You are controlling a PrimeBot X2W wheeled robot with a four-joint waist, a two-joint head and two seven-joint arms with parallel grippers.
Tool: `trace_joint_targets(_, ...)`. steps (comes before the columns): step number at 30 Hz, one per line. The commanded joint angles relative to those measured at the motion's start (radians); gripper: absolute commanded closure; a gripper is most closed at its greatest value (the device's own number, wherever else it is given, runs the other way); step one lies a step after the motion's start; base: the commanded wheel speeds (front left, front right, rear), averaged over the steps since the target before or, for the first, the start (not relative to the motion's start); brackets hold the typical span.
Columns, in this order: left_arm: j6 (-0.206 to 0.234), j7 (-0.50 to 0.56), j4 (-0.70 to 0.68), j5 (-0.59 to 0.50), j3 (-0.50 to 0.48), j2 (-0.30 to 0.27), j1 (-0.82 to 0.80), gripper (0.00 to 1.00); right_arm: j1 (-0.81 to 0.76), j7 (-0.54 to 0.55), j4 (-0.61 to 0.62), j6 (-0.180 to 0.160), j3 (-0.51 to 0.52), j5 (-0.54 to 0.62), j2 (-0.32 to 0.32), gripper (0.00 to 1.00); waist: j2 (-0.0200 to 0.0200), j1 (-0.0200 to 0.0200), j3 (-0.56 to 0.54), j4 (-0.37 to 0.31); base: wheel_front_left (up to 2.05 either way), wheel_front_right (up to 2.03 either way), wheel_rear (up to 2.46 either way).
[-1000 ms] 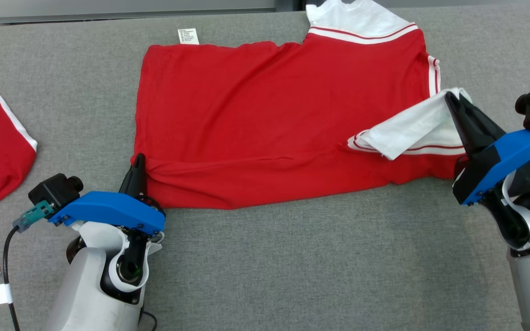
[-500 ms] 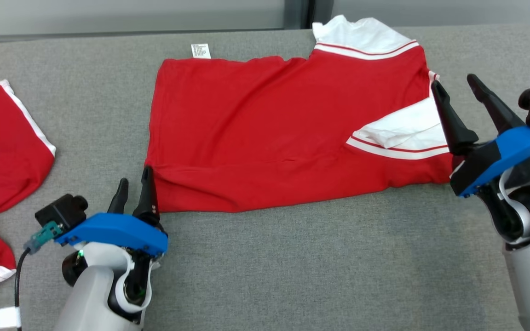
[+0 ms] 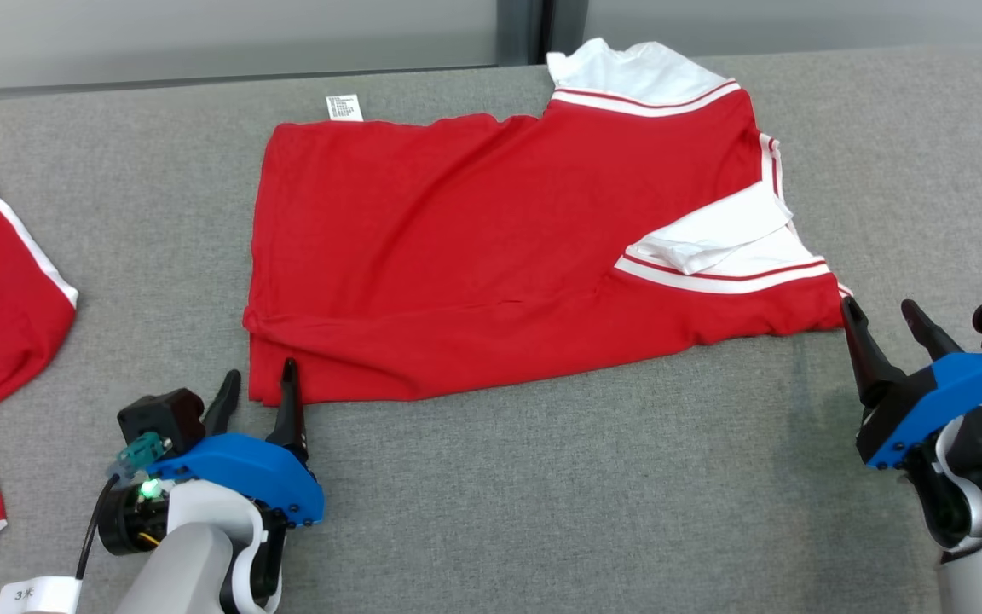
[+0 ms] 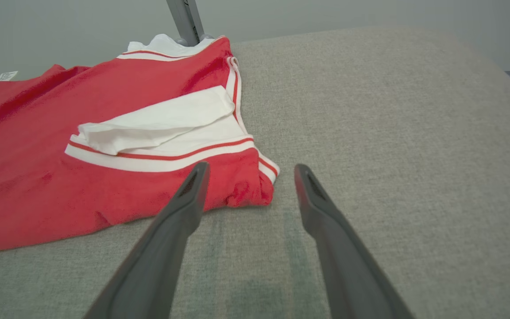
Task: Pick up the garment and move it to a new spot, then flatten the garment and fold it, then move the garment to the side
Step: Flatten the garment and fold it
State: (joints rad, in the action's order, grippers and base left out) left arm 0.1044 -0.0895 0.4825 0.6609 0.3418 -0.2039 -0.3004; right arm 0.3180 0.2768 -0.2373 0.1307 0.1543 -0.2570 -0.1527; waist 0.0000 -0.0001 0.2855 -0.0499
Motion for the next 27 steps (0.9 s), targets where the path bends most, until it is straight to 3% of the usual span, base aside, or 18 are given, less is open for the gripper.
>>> trace_joint_targets(1, 0.008, 0.002, 0.004, -0.014, 0.009, -0.011, -0.023, 0.00, 0.015, -0.012, -0.015, 0.000, 0.010, 0.013, 0.011, 0.00, 0.0000, 0.0001, 0.007, -0.002, 0.00, 0.00, 0.00)
trace_joint_targets(6, 0.028, 0.026, 0.027, -0.044, 0.036, -0.021, -0.034, 0.00, 0.068, -0.030, -0.101, 0.000, 0.019, 0.030, 0.047, 0.00, 0.0000, 0.0001, 0.031, -0.001, 0.00, 0.00, 0.00)
trace_joint_targets(16, 0.007, 0.113, 0.072, -0.039, 0.093, -0.008, -0.024, 0.00, 0.162, -0.051, -0.288, 0.000, 0.090, 0.097, 0.077, 0.00, 0.0000, 0.0001, 0.055, 0.027, 0.00, 0.00, 0.00)
trace_joint_targets(17, -0.001, 0.129, 0.079, -0.037, 0.100, -0.010, -0.019, 0.15, 0.167, -0.045, -0.303, 0.000, 0.087, 0.099, 0.077, 0.00, 0.0000, 0.0001, 0.056, 0.028, 0.00, 0.00, 0.00)
trace_joint_targets(18, -0.006, 0.141, 0.084, -0.034, 0.106, -0.009, -0.014, 0.57, 0.169, -0.036, -0.318, 0.000, 0.080, 0.099, 0.078, 0.07, 0.0000, 0.0001, 0.056, 0.029, 0.00, 0.00, 0.00)
trace_joint_targets(19, -0.010, 0.148, 0.084, -0.032, 0.111, -0.007, -0.011, 1.00, 0.166, -0.035, -0.326, 0.000, 0.074, 0.100, 0.079, 0.65, 0.0000, 0.0001, 0.054, 0.030, 0.00, 0.00, 0.00)
trace_joint_targets(20, -0.013, 0.150, 0.083, -0.027, 0.112, -0.004, -0.009, 1.00, 0.166, -0.041, -0.326, 0.000, 0.071, 0.100, 0.078, 1.00, 0.0000, 0.0001, 0.052, 0.031, 0.00, 0.00, 0.00)
trace_joint_targets(27, -0.011, 0.115, 0.013, 0.003, 0.073, -0.022, 0.013, 1.00, 0.097, -0.082, -0.234, 0.000, 0.078, 0.068, 0.066, 1.00, 0.0000, 0.0001, 0.010, 0.027, 0.00, 0.00, 0.00)
